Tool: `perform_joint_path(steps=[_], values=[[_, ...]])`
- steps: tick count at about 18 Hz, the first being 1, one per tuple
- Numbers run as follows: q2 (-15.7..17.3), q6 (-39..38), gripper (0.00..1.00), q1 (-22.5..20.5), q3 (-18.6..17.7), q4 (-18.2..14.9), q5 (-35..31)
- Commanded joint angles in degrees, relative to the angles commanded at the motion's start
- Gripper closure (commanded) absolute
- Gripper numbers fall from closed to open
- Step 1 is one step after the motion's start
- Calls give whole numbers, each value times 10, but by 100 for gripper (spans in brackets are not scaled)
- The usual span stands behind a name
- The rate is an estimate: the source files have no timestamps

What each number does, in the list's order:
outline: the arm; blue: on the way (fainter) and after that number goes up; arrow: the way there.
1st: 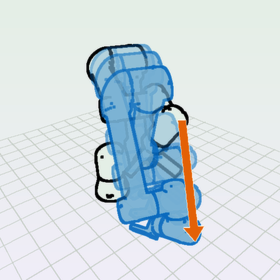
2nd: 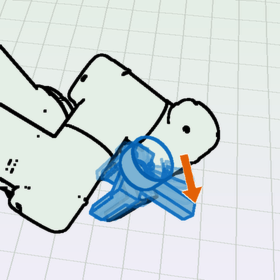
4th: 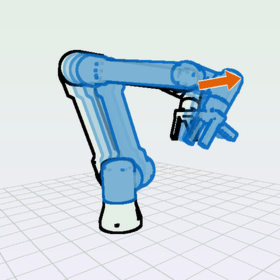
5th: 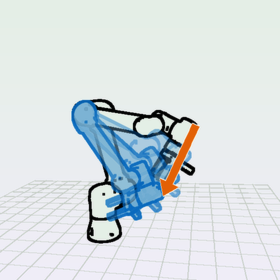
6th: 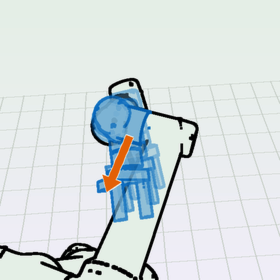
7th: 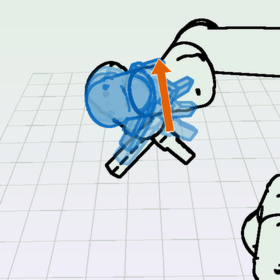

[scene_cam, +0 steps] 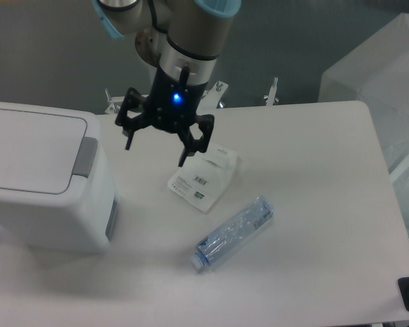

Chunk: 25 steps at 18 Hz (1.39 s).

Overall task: Open the trash can
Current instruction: 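Lower the gripper onto the trash can lid's front edge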

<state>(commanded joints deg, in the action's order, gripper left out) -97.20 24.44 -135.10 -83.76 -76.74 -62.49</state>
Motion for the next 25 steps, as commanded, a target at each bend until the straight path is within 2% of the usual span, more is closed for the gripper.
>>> perform_joint_path(steps=[4,15,18,25], values=[[-5,-27,0,24,-4,26,-3],[1,-20,0,30,-28,28,-8],[2,-22,0,30,-40,29,-31],[1,-27,0,32,-43,31,-34]])
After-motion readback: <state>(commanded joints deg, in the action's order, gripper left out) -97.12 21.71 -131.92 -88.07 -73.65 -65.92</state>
